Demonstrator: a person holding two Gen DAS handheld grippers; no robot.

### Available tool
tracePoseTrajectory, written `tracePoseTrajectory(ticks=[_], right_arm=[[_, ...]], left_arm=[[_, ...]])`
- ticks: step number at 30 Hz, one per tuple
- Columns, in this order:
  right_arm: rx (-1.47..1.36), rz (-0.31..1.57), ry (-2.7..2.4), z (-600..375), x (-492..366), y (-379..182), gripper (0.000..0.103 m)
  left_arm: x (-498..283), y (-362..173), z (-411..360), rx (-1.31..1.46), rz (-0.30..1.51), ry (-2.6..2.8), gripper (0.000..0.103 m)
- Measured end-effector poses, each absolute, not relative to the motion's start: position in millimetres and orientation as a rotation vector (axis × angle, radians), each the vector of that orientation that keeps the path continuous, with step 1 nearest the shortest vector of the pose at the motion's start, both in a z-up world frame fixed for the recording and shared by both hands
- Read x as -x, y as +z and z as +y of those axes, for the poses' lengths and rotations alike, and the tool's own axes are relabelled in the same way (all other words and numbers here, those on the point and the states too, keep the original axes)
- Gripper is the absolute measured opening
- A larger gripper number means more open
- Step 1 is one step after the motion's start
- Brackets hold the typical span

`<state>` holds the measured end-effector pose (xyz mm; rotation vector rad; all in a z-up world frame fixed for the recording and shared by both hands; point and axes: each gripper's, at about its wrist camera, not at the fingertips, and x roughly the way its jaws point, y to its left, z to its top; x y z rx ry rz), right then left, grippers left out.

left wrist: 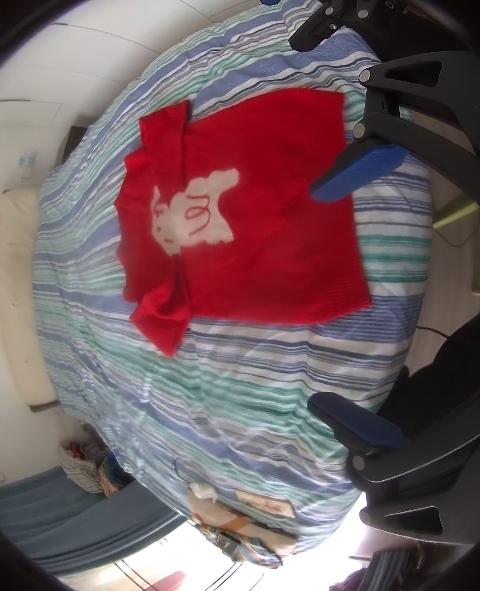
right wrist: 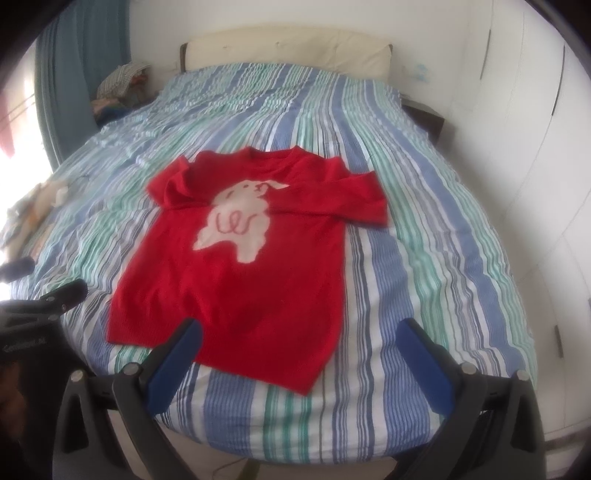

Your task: Fold small clothes

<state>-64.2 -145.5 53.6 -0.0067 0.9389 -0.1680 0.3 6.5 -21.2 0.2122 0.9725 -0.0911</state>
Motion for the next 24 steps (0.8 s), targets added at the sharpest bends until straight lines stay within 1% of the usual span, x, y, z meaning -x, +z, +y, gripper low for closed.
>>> tracePoseTrajectory(ticks=[24], right_arm=[[0.004,0.956,-0.177,-147.0,64.4,45.9,0.103]], left_arm=[[-1.0,-26.1,3.8,-0.201,0.99,-0.099,0.103]])
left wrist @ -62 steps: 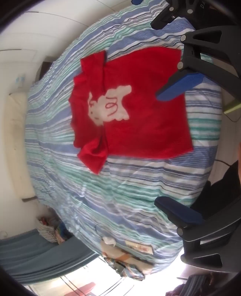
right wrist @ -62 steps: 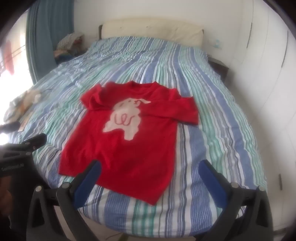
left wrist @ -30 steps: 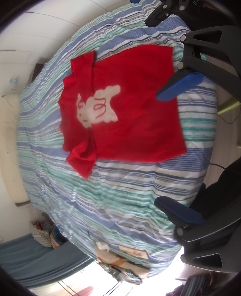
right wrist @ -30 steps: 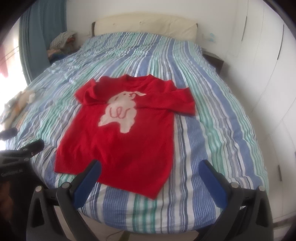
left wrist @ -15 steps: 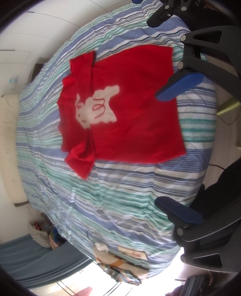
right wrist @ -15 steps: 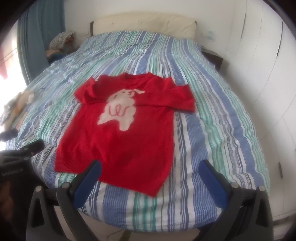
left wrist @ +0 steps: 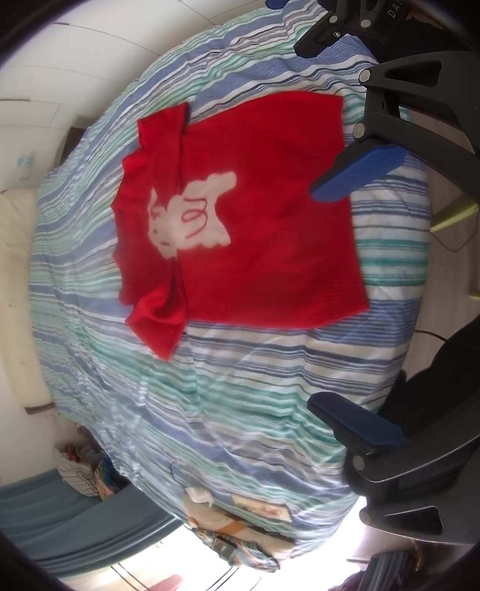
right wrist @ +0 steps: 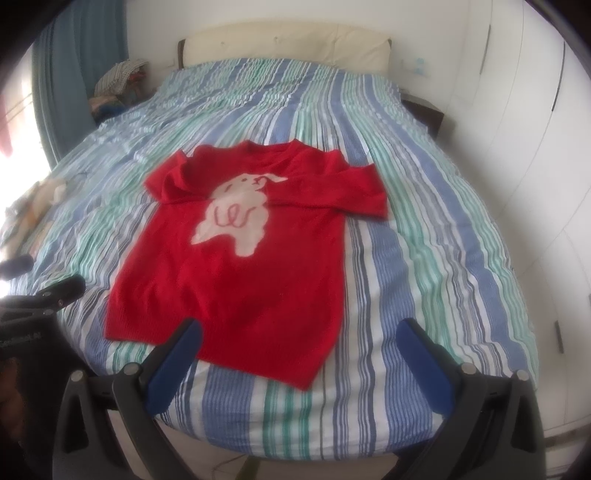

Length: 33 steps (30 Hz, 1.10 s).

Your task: Fold small clothes

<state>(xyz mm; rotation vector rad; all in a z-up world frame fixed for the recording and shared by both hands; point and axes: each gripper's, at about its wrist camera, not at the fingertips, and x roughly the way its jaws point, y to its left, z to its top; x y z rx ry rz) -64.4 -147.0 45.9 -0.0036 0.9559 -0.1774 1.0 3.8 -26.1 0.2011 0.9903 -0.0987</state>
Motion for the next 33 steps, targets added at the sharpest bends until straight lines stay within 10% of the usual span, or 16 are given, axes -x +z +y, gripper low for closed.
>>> tracePoseTrajectory(ticks=[25,33], right_arm=[[0.099,1.006,-0.291,-159.7,59.9,43.5,0.103],[-0.125,0.995,-0.244,-224.5,59.4,11.2,0.103]], left_arm=[[-9.6,-42.6,5.0,-0.209,1.036,-0.103,0.103],[-61.5,-122.6,70.7,-0.046,1.228,-0.171,0.102]])
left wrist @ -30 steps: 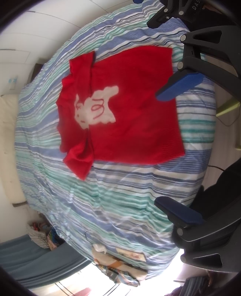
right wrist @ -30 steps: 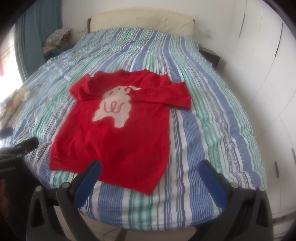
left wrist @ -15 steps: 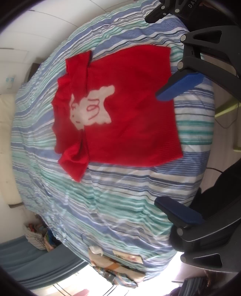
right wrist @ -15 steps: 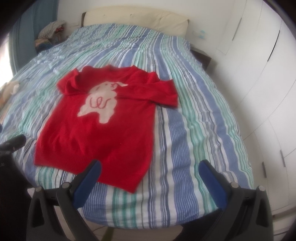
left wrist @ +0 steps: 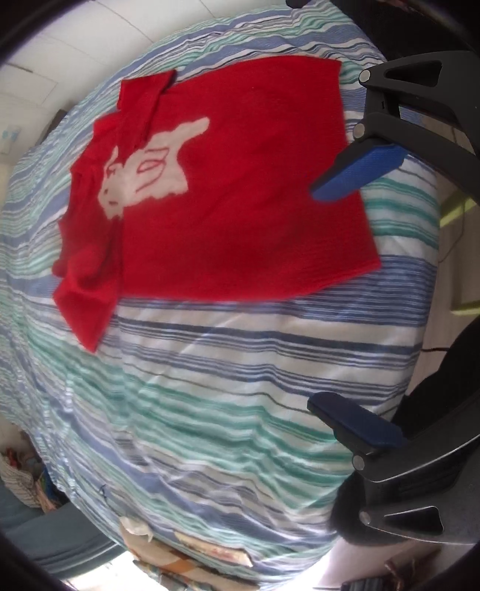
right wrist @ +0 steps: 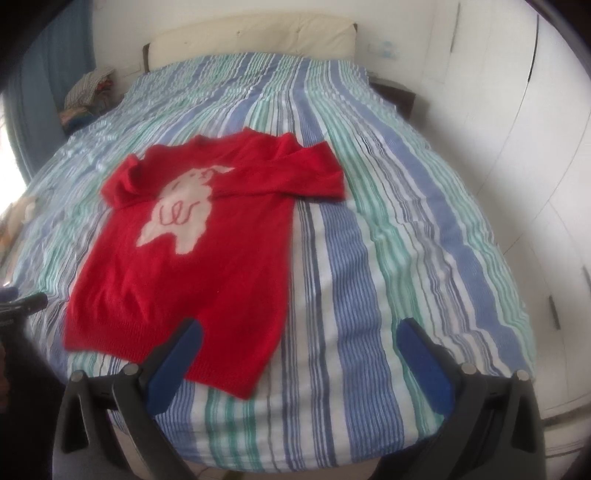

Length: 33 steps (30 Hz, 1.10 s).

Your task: Fold small clothes

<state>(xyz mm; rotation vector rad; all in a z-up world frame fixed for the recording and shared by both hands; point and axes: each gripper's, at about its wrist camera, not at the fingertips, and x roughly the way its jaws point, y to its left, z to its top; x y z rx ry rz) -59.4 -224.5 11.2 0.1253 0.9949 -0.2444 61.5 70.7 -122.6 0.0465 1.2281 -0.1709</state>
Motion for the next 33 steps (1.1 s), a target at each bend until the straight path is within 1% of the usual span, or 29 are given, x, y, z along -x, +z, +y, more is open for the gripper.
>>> tracePoseTrajectory(ticks=[4,6,7,8,9,10,11,12,14,17,19,22,24,26,27,29,30,31,32,33], right_arm=[[-0.381,1.119,-0.068,-245.3,48.1,-46.6,0.103],[-0.443,1.167,-0.032,-241.6,41.5,-73.9,0.103],[-0.468,1.191,-0.021,-238.0,38.1,-84.9,0.098],[-0.497,1.203,0.007,-234.8,35.4,-93.5,0.091],[-0.52,1.212,0.043,-231.2,33.3,-100.7,0.067],[-0.519,1.223,0.054,-228.2,31.5,-106.1,0.031],[-0.496,1.233,0.033,-226.2,30.5,-109.9,0.01],[-0.493,1.241,0.022,-226.4,30.6,-112.0,0.004],[-0.466,1.251,0.005,-225.9,33.0,-107.8,0.003],[-0.335,1.252,-0.008,-220.3,41.7,-81.3,0.003],[-0.32,1.251,-0.007,-222.0,52.0,-66.6,0.003],[-0.315,1.261,-0.01,-221.5,62.7,-57.8,0.003],[-0.303,1.302,-0.018,-219.2,60.5,-74.0,0.003],[-0.307,1.349,-0.03,-217.0,53.4,-103.6,0.003],[-0.292,1.361,-0.032,-215.1,49.7,-113.9,0.003],[-0.3,1.349,-0.043,-214.8,47.5,-115.1,0.004],[-0.308,1.341,-0.033,-216.0,47.4,-110.2,0.011],[-0.308,1.343,-0.014,-217.9,47.6,-105.1,0.032],[-0.304,1.353,0.002,-221.2,48.2,-99.6,0.046],[-0.297,1.35,0.007,-226.9,49.1,-91.1,0.065]], left_arm=[[-68.2,-170.4,68.1,0.048,1.346,-0.202,0.101],[-63.0,-173.0,60.4,0.031,1.331,-0.173,0.1],[-59.2,-170.1,57.9,0.044,1.316,-0.179,0.093],[-55.8,-169.0,56.5,0.063,1.311,-0.19,0.083],[-53.0,-169.5,53.8,0.062,1.321,-0.19,0.05],[-51.6,-171.9,50.5,0.053,1.335,-0.197,0.01],[-50.6,-174.6,48.7,0.066,1.35,-0.218,0.005],[-49.1,-173.6,50.4,0.08,1.348,-0.213,0.004],[-46.0,-164.1,55.3,0.084,1.338,-0.216,0.003],[-31.9,-145.9,61.1,0.055,1.297,-0.229,0.002],[-23.7,-137.8,66.3,0.064,1.298,-0.245,0.002],[-15.0,-145.9,64.6,0.021,1.303,-0.216,0.002],[-18.3,-168.6,58.8,-0.009,1.336,-0.179,0.002],[-18.3,-181.9,49.1,-0.07,1.331,-0.158,0.002],[-16.1,-179.8,44.1,-0.105,1.317,-0.156,0.003],[-11.3,-173.8,39.6,-0.135,1.297,-0.159,0.006],[-9.1,-172.0,40.9,-0.133,1.299,-0.164,0.014],[-6.3,-167.2,44.3,-0.12,1.309,-0.17,0.029],[-4.2,-161.1,50.9,-0.096,1.313,-0.173,0.04],[-1.3,-152.1,58.9,-0.064,1.303,-0.171,0.063]])
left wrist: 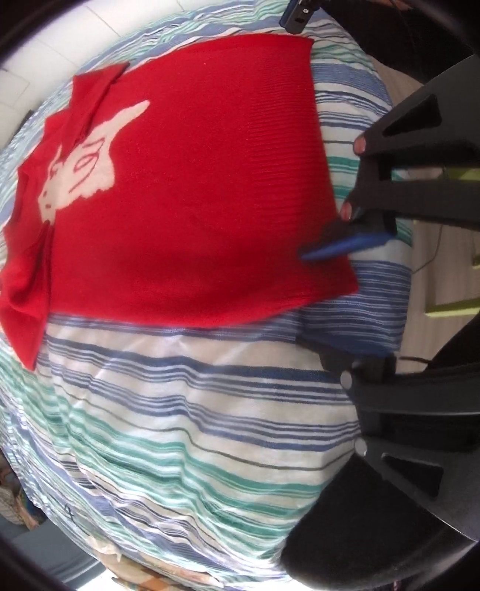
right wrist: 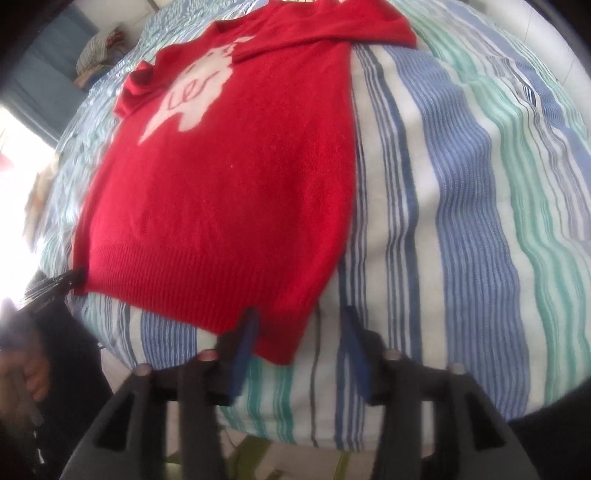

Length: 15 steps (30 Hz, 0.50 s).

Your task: Fold small clothes

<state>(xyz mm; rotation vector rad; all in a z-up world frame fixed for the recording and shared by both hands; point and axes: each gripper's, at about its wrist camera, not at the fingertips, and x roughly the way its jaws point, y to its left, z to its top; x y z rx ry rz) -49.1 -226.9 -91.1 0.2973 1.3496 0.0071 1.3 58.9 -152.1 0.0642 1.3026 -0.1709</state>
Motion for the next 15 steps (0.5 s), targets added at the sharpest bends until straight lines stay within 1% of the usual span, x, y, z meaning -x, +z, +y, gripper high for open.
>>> tracePoseTrajectory(ticks=[1,3,5,7,8,11,15], right_arm=[[-0.277,1.325,-0.003,-235.7,49.3,-78.7,0.066],[-0.175,1.265,-0.045,-251.1,43.1,-47.6,0.066],[-0.049,1.173,-0.075,-260.5,22.8,-13.6,0.067],[0.051,1.101,-0.041,-256.5,-14.8,9.9,0.074],[0.092,1.073,0.009,-249.3,-36.9,15.2,0.075],[0.197,1.034,0.228,-212.9,-106.8,3.1,0.075],[0.287,1.049,0.298,-165.7,-183.0,-57.7,0.074]], left_arm=[[1.5,-139.6,68.4,-0.032,1.272,-0.16,0.075],[6.2,-115.4,83.7,0.018,1.195,-0.134,0.08],[2.7,-97.2,94.8,0.066,1.127,-0.11,0.081],[-10.8,-87.3,104.9,0.12,1.058,-0.085,0.084],[-19.3,-86.4,106.5,0.138,1.032,-0.067,0.085],[-37.0,-96.3,104.6,0.168,0.992,-0.023,0.086],[-32.6,-115.9,112.6,0.19,0.993,0.03,0.086]])
